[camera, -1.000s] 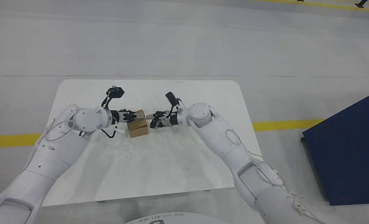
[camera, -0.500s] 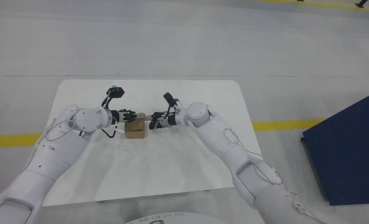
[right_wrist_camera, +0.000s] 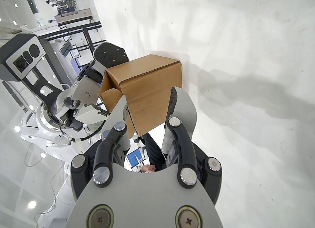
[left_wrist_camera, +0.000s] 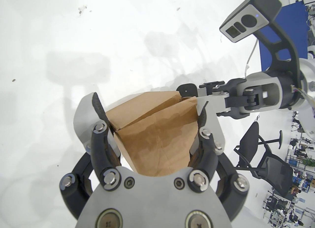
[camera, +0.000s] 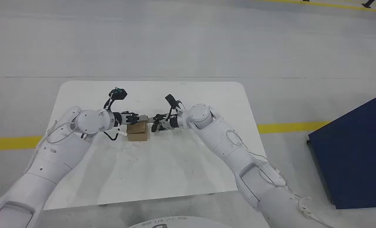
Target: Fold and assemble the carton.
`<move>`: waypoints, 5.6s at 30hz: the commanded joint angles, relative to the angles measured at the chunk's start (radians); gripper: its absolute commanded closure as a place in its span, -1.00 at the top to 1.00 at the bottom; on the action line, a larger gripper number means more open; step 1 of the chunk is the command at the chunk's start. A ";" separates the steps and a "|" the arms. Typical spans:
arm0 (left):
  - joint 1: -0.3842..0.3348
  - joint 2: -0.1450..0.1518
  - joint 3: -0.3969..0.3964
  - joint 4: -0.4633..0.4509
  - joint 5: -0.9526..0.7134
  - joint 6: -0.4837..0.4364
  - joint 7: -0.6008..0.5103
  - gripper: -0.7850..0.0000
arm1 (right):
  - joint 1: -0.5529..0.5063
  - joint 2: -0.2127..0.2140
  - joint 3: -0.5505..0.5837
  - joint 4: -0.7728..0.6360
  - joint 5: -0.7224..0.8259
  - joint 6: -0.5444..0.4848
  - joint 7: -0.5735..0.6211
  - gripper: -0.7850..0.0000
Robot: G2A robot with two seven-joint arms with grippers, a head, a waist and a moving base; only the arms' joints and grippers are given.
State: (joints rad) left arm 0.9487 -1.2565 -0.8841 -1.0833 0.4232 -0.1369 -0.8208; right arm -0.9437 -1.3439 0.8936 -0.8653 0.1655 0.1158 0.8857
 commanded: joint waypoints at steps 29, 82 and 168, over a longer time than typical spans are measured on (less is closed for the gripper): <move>-0.015 -0.011 0.019 0.021 0.029 0.031 -0.021 0.55 | 0.000 0.003 0.027 0.020 0.012 -0.022 -0.009 -0.09; 0.033 0.024 -0.140 -0.024 -0.046 -0.060 -0.005 1.00 | -0.100 0.052 0.066 -0.143 -0.103 -0.193 0.048 0.00; 0.307 0.144 -0.622 -0.271 -0.166 -0.149 -0.031 1.00 | -0.071 0.040 0.078 -0.380 -0.249 0.128 0.023 -1.00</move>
State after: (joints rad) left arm 1.2555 -1.1128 -1.5056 -1.3543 0.2569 -0.2864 -0.8522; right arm -0.9932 -1.3140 0.9399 -1.2328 -0.0832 0.2541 0.8988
